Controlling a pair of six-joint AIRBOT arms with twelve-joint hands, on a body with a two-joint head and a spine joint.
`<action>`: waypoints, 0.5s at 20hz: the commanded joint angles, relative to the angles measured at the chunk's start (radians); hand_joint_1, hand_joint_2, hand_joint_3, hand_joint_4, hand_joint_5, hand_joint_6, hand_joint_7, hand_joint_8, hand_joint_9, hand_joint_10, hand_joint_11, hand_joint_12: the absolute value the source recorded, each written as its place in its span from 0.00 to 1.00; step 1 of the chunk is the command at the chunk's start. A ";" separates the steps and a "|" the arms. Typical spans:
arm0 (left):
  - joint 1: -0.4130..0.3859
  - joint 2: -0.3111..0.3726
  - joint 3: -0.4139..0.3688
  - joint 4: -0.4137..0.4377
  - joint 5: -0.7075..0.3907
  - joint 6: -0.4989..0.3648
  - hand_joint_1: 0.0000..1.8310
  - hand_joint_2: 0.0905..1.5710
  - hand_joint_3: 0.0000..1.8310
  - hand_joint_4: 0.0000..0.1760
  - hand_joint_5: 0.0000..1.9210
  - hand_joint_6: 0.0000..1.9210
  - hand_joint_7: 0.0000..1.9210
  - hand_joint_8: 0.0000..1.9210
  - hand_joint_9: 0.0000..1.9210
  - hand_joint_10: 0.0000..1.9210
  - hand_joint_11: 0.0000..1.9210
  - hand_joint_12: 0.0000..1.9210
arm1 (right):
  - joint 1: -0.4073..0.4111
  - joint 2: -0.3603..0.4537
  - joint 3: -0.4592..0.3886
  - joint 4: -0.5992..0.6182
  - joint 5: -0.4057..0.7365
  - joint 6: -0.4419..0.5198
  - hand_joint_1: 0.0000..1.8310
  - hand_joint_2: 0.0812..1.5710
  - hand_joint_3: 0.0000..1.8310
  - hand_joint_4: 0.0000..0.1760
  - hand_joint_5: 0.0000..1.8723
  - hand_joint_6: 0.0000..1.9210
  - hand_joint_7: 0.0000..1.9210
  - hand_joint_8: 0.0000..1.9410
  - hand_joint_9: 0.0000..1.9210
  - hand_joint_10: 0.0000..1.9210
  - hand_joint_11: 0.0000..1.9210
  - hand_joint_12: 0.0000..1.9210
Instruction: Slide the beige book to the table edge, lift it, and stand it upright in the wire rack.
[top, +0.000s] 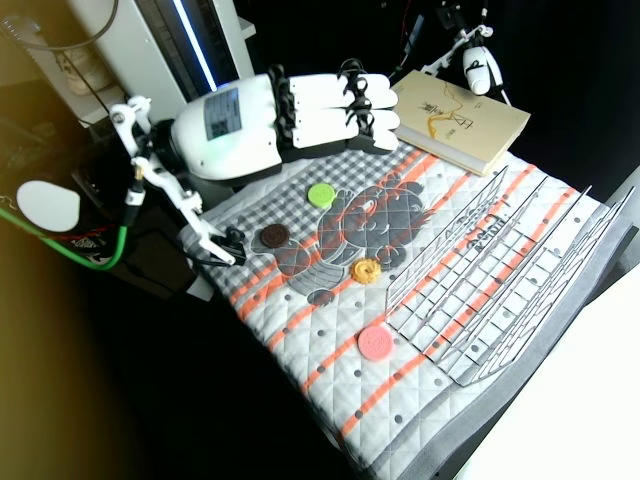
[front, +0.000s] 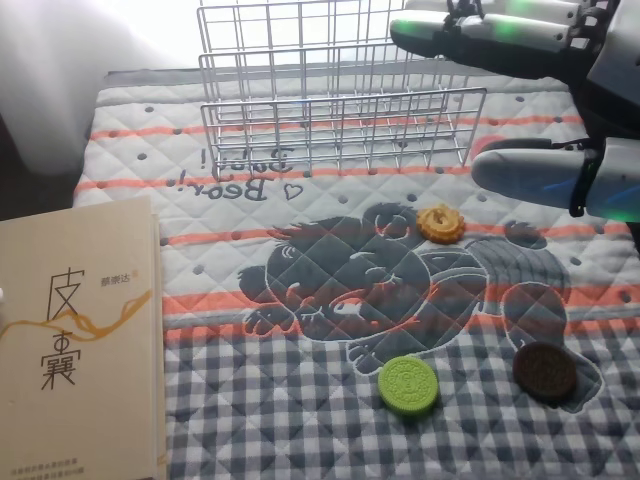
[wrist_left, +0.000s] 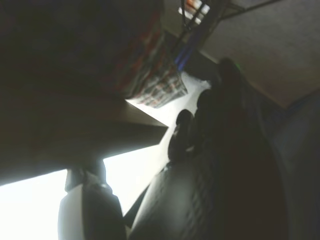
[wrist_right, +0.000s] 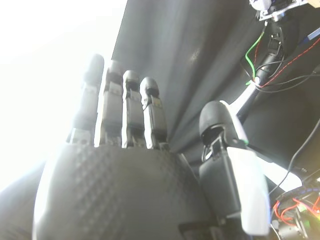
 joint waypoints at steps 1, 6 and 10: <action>-0.001 -0.002 0.009 -0.013 -0.074 -0.022 0.19 0.49 0.00 0.80 0.00 0.00 0.05 0.00 0.15 0.01 0.01 0.77 | 0.004 0.000 -0.002 0.045 0.111 0.001 0.11 0.85 0.00 0.00 0.13 0.00 0.12 0.00 0.11 0.00 0.05 0.20; -0.004 -0.001 0.010 0.034 -0.046 -0.038 0.16 0.50 0.00 0.68 0.00 0.00 0.02 0.00 0.17 0.02 0.01 0.74 | -0.005 0.000 -0.002 0.045 0.111 0.001 0.06 0.87 0.00 0.00 0.11 0.00 0.11 0.00 0.10 0.00 0.06 0.20; -0.016 0.012 0.011 0.070 -0.048 -0.058 0.22 0.53 0.00 0.13 0.09 0.01 0.09 0.01 0.10 0.01 0.00 0.46 | -0.011 0.001 -0.002 0.049 0.111 0.001 0.06 0.88 0.00 0.00 0.11 0.00 0.11 0.00 0.10 0.00 0.07 0.20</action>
